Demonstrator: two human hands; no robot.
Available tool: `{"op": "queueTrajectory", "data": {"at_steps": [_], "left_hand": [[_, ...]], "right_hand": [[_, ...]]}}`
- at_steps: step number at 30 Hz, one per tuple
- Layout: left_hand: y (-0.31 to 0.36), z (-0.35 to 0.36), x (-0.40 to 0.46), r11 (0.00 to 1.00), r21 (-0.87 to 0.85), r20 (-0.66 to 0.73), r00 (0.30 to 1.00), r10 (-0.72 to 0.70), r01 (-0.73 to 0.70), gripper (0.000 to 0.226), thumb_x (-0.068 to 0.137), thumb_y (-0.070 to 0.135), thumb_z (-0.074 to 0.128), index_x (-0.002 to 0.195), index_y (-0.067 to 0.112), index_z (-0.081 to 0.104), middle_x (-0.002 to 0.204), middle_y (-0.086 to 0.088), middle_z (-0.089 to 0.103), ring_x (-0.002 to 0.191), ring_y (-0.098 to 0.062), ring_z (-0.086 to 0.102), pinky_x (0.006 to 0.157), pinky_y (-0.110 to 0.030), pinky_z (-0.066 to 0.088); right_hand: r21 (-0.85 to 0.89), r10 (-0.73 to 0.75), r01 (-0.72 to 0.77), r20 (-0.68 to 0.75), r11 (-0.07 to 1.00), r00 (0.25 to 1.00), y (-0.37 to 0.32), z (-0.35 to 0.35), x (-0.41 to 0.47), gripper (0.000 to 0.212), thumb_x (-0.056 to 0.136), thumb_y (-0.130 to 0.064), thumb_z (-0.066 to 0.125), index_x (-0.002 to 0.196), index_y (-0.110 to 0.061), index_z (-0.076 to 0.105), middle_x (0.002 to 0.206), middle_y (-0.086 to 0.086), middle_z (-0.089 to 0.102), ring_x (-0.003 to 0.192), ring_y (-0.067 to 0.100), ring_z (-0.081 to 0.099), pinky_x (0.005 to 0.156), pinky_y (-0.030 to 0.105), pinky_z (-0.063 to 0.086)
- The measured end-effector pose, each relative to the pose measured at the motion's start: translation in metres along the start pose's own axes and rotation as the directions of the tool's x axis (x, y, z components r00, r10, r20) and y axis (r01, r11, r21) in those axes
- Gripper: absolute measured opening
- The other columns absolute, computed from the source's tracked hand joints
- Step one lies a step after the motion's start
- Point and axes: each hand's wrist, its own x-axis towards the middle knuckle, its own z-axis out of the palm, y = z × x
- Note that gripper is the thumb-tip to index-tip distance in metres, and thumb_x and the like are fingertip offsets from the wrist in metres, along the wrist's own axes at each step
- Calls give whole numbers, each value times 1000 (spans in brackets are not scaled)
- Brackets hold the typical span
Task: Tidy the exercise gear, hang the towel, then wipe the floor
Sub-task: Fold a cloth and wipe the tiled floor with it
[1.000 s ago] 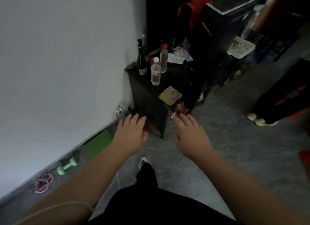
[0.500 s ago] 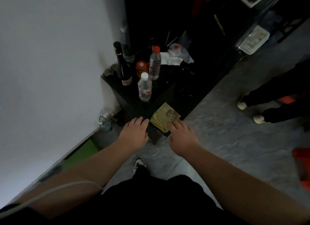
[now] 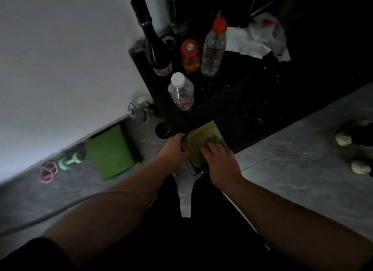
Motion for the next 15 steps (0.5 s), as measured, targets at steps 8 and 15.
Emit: {"op": "queueTrajectory", "data": {"at_steps": [8,15], "left_hand": [[20,23,13,962,-206,-91,975,-202,180,30,91,22,58,120,13,58,103,-5,59,101,-27,62,75,-29,44],[12,5,-34,895,-433,-201,955,-216,111,18,87,21,64,103,14,65,89,-1,62,85,-20,63,65,-26,49]], "right_hand": [[-132,-202,185,-125,974,971,26,-9,33,31,84,-23,61,114,-28,56,112,4,58,103,27,51,82,45,43],[-111,-332,313,-262,943,906,5,-40,11,27,84,-28,56,111,-26,55,104,-2,58,98,21,54,86,40,44]]}}
